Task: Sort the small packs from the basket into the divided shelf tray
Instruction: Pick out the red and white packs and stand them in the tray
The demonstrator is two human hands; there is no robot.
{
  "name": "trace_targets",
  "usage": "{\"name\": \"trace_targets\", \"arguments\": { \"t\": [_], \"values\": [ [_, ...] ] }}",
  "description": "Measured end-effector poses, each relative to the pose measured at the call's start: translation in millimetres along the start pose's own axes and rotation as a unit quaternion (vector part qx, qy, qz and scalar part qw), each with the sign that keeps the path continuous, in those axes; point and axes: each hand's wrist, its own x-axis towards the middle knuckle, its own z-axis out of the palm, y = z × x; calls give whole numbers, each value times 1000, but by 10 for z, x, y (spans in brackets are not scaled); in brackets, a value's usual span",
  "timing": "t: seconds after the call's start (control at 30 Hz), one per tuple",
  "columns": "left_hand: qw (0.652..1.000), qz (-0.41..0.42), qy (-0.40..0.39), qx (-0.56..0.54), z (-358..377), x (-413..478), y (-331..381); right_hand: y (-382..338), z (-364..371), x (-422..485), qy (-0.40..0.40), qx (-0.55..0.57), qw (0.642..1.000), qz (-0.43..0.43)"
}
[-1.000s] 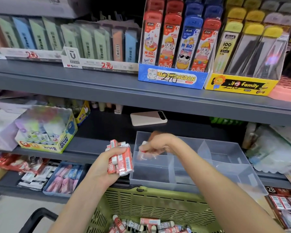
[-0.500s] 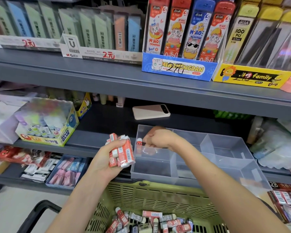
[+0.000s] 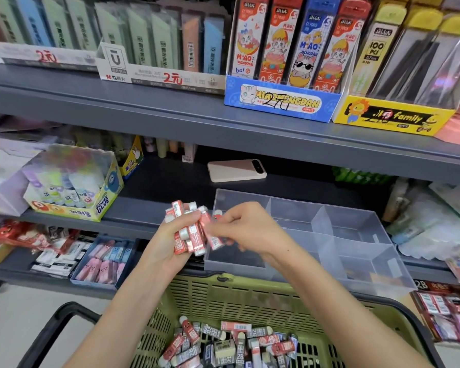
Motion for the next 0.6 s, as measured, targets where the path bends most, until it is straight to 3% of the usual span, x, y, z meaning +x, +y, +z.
{"name": "trace_targets", "arguments": {
  "t": [0.1, 0.2, 0.37, 0.47, 0.6],
  "values": [
    [1000, -5, 9, -25, -23, 10, -4, 131, -404, -59, 100, 83, 991, 38],
    [999, -6, 17, -27, -32, 8, 3, 364, -871, -83, 216, 39, 974, 51],
    [999, -11, 31, -26, -16, 3, 0, 588, -1111, 116, 153, -194, 955, 164],
    [999, -6, 30, -25, -23, 4, 6, 579, -1094, 315, 130, -233, 938, 221],
    [999, 9, 32, -20, -34, 11, -5, 712, -909, 493, 77, -277, 929, 234]
  ]
}}
